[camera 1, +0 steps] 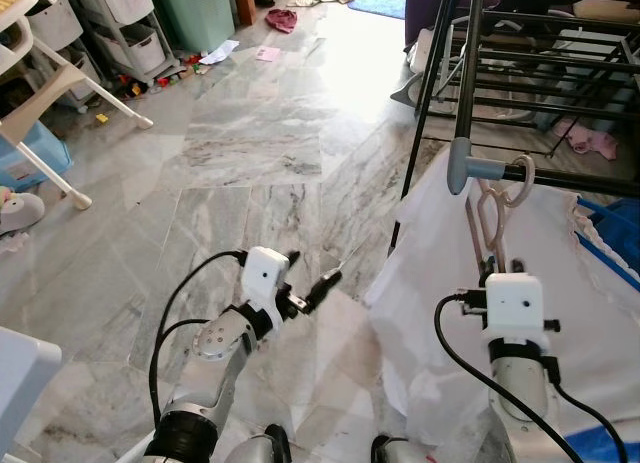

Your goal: Hang hanger

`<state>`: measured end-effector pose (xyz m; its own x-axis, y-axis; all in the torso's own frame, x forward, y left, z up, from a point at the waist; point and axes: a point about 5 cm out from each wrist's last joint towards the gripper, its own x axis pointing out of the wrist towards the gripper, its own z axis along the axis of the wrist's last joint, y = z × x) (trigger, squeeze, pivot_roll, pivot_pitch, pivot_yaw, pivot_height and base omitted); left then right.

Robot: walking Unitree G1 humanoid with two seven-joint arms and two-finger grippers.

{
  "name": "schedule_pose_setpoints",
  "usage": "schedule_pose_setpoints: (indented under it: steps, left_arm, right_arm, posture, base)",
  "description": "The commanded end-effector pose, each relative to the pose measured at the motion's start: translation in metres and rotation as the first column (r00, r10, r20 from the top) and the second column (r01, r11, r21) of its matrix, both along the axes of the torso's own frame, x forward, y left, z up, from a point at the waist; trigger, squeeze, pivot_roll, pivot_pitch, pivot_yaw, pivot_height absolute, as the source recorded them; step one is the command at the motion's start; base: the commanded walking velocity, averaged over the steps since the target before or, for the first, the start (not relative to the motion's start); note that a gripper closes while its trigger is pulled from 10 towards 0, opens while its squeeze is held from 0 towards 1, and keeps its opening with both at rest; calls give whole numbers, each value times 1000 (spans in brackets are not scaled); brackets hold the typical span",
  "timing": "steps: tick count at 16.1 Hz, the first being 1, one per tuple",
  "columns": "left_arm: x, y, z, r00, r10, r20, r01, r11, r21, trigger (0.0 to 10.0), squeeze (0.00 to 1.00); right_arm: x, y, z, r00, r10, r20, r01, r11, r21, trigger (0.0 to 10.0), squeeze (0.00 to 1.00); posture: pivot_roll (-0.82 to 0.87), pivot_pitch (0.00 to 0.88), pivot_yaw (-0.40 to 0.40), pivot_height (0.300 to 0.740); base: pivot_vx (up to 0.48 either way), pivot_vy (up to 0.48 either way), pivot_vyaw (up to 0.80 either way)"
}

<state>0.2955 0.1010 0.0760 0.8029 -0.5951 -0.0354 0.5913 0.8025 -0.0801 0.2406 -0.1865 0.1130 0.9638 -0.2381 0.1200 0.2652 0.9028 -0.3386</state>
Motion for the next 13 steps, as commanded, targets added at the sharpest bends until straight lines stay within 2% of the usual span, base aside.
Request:
schedule_pose_setpoints:
  steps: [1,6,8,10,11,12,13]
  left_arm:
    - [-2,11,-2,998,61,9,-61,997,38,10000,0]
    - [-4,28,-12,980,198,9,-197,971,137,10000,0]
    - [-7,32,-16,977,214,1,-212,965,152,10000,0]
    - [-11,34,-19,972,233,-2,-230,959,164,10000,0]
    - [-13,37,-20,964,265,15,-263,949,173,10000,0]
    - [-16,42,-22,953,304,16,-302,937,176,10000,0]
    - [-16,43,-23,951,308,13,-305,936,175,10000,0]
  right_arm:
    - [-4,3,5,999,18,26,-17,999,-29,10000,1000]
    - [-8,3,9,999,34,40,-32,999,-44,10000,1000]
    - [-8,4,9,998,47,38,-47,999,7,10000,1000]
    - [-6,12,8,995,94,33,-97,987,129,10000,1000]
    - [-4,16,9,992,124,38,-129,974,187,10000,878]
    - [-3,20,10,987,153,44,-159,969,188,10000,459]
    - [-3,19,10,987,155,43,-160,969,188,10000,459]
  posture:
    - [-151,184,81,740]
    - [-147,182,68,740]
    - [-142,184,61,740]
    - [-139,184,59,740]
    - [-136,183,57,740]
    - [-135,184,56,740]
    - [-134,185,53,740]
  base:
    - [0,0,0]
    - [0,0,0]
    - [0,0,0]
    - [0,0,0]
    - [0,0,0]
    - [0,0,0]
    - [0,0,0]
